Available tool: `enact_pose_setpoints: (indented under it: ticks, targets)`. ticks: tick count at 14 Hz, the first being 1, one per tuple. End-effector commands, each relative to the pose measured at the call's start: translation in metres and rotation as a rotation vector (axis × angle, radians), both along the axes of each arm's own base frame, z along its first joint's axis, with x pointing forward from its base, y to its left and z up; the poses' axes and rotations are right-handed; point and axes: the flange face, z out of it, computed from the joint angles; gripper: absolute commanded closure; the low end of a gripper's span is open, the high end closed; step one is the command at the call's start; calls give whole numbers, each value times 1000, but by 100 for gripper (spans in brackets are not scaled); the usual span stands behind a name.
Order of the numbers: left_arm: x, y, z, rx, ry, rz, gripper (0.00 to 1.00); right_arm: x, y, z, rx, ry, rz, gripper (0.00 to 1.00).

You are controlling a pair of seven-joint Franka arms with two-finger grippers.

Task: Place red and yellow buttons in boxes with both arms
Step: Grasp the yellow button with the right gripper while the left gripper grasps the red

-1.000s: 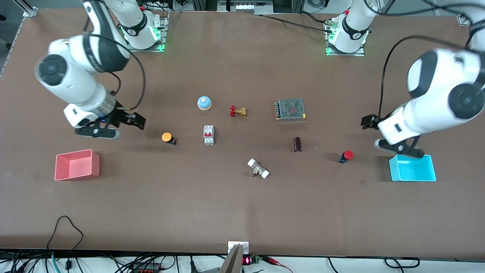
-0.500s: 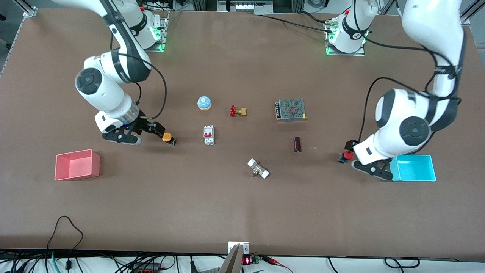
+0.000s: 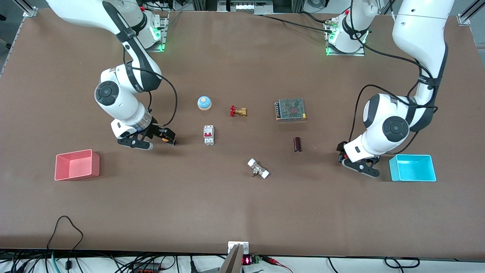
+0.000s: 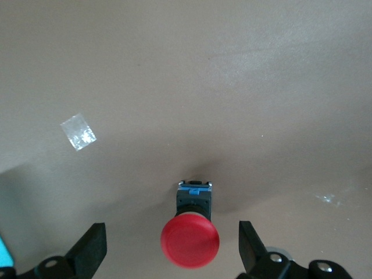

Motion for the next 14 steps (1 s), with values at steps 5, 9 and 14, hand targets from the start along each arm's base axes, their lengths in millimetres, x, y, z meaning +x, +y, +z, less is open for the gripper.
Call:
enact_pose_setpoints:
  ticks: [5, 9, 14]
  targets:
    - [-3, 0, -20, 3, -26, -28, 0, -11, 14, -25, -27, 25, 36, 0]
    - [-6, -1, -30, 4, -15, -30, 2, -11, 14, -36, -23, 31, 37, 0]
    - [-5, -4, -32, 4, -16, -40, 63, -11, 13, -36, -38, 24, 59, 20]
